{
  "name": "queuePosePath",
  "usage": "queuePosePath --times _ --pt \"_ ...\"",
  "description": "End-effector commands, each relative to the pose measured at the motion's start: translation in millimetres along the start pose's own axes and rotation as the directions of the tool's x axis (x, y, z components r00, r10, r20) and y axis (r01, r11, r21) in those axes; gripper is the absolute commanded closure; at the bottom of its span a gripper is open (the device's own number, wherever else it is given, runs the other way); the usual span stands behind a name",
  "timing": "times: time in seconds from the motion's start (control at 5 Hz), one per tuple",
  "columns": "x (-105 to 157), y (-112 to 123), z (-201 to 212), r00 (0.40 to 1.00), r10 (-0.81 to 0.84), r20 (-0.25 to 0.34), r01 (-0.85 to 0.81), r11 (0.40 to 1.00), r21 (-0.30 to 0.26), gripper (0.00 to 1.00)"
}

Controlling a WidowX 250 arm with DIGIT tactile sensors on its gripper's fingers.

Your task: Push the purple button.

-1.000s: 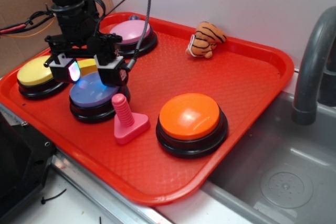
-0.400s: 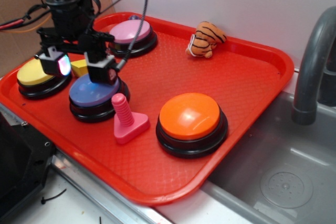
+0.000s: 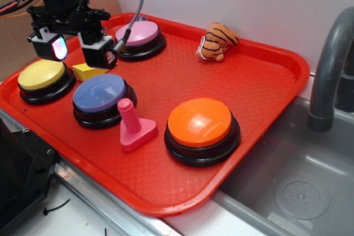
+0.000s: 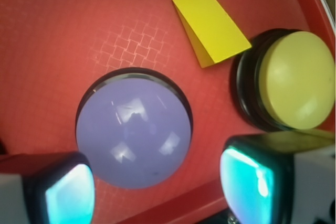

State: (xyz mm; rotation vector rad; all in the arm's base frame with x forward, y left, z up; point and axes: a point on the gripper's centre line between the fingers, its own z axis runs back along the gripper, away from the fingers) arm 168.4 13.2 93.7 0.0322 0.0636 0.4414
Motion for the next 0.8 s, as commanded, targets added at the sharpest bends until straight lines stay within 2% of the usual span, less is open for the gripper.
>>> queuePosePath --times 0.0,0.6 --pt "7 12 34 0.997 0.004 0.077 -0.001 0.999 -0.032 0.0" --pt "4 26 65 0.996 -0.006 0.087 0.008 1.0 -0.022 0.0"
